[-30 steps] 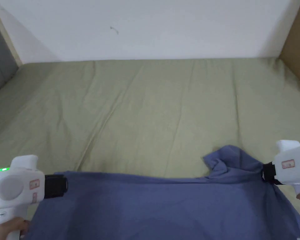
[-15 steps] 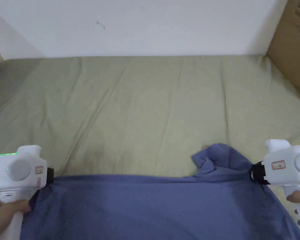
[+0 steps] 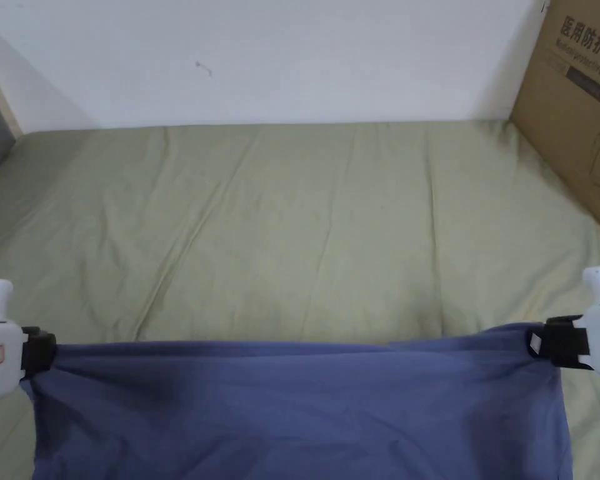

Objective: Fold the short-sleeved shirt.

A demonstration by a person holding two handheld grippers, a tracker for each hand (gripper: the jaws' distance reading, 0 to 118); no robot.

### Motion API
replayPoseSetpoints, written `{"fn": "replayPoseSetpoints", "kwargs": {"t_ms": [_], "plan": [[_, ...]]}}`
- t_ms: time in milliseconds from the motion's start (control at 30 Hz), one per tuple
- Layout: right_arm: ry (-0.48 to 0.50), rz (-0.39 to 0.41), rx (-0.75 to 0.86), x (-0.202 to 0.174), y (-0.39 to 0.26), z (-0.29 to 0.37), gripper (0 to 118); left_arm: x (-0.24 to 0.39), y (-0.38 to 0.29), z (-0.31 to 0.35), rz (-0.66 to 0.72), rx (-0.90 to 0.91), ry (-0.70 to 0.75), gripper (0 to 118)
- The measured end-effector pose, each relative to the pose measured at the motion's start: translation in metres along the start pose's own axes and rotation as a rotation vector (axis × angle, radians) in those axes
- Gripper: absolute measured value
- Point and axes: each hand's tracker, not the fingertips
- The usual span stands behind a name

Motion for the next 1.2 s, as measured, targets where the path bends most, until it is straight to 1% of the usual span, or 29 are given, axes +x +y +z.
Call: {"fn": "replayPoseSetpoints", "kwargs": {"t_ms": [33,100,200,233,300,333,367,400,467,500,533,567,600,633,667,700,767,800,833,867,900,933,967,1000,1033,1067,1133,1167,1200], "plan": [[0.002,-0.018,0.0,0.0,-0.015,0.012,2,-0.003,-0.011,0.011,0.002,-0.003,-0.001,2],[0.017,-0.02,-0.015,-0.001,-0.045,0.028,2,-0.008,-0.033,0.029,0.03,-0.01,-0.013,2],[0.0,-0.016,-0.089,-0.006,-0.095,0.041,2,-0.012,-0.08,0.038,0.044,-0.042,-0.028,2],[-0.016,-0.029,-0.122,-0.006,-0.113,0.042,2,-0.013,-0.095,0.039,0.04,-0.073,-0.022,2],[-0.01,-0.05,-0.176,-0.007,-0.143,0.04,2,-0.016,-0.119,0.036,0.036,-0.126,-0.011,2],[-0.046,-0.043,-0.197,-0.009,-0.157,0.037,2,-0.018,-0.131,0.032,0.056,-0.145,-0.011,2],[-0.079,-0.031,-0.214,-0.011,-0.169,0.035,2,-0.021,-0.14,0.028,0.077,-0.174,-0.028,2],[-0.082,-0.018,-0.23,-0.013,-0.179,0.031,2,-0.023,-0.149,0.026,0.105,-0.19,-0.032,2],[-0.072,-0.057,-0.243,-0.014,-0.193,0.028,2,-0.024,-0.16,0.022,0.107,-0.197,-0.026,3],[-0.069,-0.06,-0.234,-0.015,-0.197,0.028,2,-0.025,-0.164,0.023,0.114,-0.194,-0.022,3],[-0.074,-0.067,-0.213,-0.015,-0.198,0.029,3,-0.025,-0.167,0.023,0.112,-0.19,-0.02,8],[-0.084,-0.066,-0.205,-0.017,-0.197,0.029,10,-0.024,-0.167,0.024,0.097,-0.189,0.003,22],[-0.088,-0.06,-0.208,-0.02,-0.193,0.03,39,-0.024,-0.165,0.025,0.074,-0.2,0.03,56],[-0.087,-0.046,-0.206,-0.024,-0.19,0.032,69,-0.025,-0.164,0.026,0.054,-0.212,0.035,85],[-0.086,-0.022,-0.201,-0.027,-0.186,0.034,97,-0.026,-0.162,0.032,0.057,-0.188,0.025,102],[-0.073,-0.001,-0.181,-0.032,-0.181,0.039,106,-0.027,-0.157,0.039,0.065,-0.136,0.001,106],[-0.065,-0.003,-0.159,-0.044,-0.168,0.046,106,-0.028,-0.149,0.052,0.1,-0.114,-0.023,104],[-0.039,-0.005,-0.132,-0.048,-0.161,0.048,105,-0.029,-0.147,0.057,0.129,-0.089,-0.035,102],[-0.005,0.006,-0.099,-0.055,-0.155,0.05,101,-0.03,-0.146,0.061,0.156,-0.063,-0.052,94],[0.02,0.01,-0.066,-0.064,-0.151,0.05,89,-0.031,-0.144,0.066,0.186,-0.04,-0.08,76],[0.03,0.003,-0.035,-0.074,-0.147,0.048,54,-0.032,-0.144,0.067,0.21,-0.037,-0.094,40],[0.039,-0.015,-0.013,-0.081,-0.145,0.044,20,-0.034,-0.146,0.066,0.227,-0.048,-0.094,11],[0.046,-0.027,-0.035,-0.093,-0.144,0.033,5,-0.035,-0.15,0.065,0.245,-0.049,-0.092,0],[0.078,-0.053,-0.065,-0.105,-0.145,0.024,4,-0.05,-0.155,0.052,0.26,-0.047,-0.094,0],[0.11,-0.055,-0.084,-0.118,-0.146,0.014,4,-0.054,-0.16,0.049,0.278,-0.06,-0.085,0],[0.143,-0.012,-0.071,-0.128,-0.15,0.004,4,-0.058,-0.164,0.046,0.291,-0.073,-0.091,0],[0.138,0.032,-0.079,-0.156,-0.153,-0.008,4,-0.064,-0.172,0.054,0.366,-0.064,-0.095,0],[0.155,0.068,-0.085,-0.17,-0.155,-0.013,4,-0.07,-0.175,0.055,0.398,-0.063,-0.11,1],[0.168,0.071,-0.088,-0.18,-0.156,-0.018,4,-0.077,-0.179,0.054,0.436,-0.054,-0.132,15]]}}
